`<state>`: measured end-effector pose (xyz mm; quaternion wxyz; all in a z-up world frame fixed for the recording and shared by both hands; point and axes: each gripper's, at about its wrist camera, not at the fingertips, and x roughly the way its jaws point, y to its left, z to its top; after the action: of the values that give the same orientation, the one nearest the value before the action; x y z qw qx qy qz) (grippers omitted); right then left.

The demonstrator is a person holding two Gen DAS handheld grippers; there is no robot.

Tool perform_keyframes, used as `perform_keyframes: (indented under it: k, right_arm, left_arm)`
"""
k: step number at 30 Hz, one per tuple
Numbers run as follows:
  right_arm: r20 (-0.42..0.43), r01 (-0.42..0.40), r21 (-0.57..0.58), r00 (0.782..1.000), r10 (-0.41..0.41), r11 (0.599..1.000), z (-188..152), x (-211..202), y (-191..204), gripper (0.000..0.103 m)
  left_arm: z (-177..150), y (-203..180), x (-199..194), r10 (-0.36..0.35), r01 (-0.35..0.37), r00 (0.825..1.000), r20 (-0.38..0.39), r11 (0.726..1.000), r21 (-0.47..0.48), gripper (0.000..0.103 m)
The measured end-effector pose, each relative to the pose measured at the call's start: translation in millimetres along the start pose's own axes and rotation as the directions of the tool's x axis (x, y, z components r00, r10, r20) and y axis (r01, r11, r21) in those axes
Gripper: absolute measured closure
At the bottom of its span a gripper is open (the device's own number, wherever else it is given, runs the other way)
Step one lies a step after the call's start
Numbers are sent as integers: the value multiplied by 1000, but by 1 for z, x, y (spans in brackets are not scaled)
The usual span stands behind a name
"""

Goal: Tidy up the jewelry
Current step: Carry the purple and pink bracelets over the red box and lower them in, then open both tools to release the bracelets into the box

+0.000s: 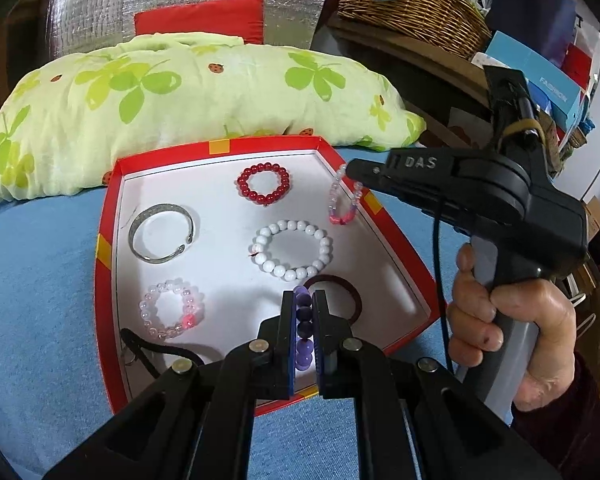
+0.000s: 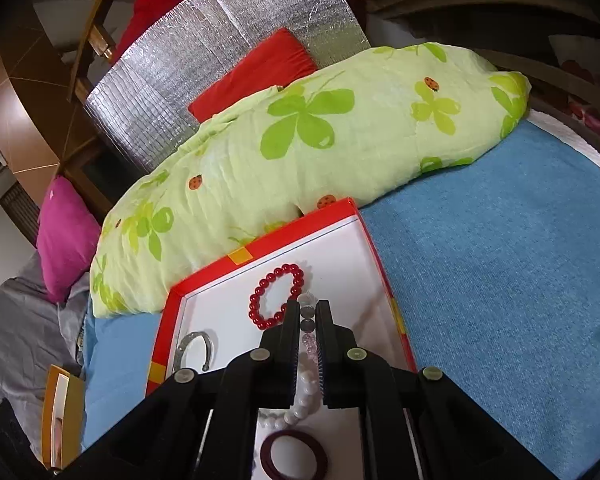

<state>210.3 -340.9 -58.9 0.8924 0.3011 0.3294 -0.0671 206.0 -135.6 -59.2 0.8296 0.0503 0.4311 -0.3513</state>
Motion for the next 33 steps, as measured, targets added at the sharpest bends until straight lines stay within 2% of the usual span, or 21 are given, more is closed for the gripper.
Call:
perform_keyframes:
  k: [12, 20, 29, 33]
  right_arm:
    - [-2, -61, 62, 998, 61, 996, 6, 26, 4, 94]
    - [-4, -5, 90, 1000, 5, 996, 8, 36, -7, 94]
    - [-6, 10, 101, 1000, -10, 995, 8, 36, -13, 91]
    - [-11, 20, 99, 1000, -19, 995, 8, 35, -13, 91]
  left_arm:
    - [4, 6, 10, -19, 19, 1000, -23, 1000, 14, 95]
    - [3, 9, 25, 39, -37, 997, -66, 999, 31, 95]
    - [-3, 9, 34, 87, -82, 991, -105, 996, 46, 95]
    - [-3, 10, 31, 124, -120, 988, -93, 992, 49, 94]
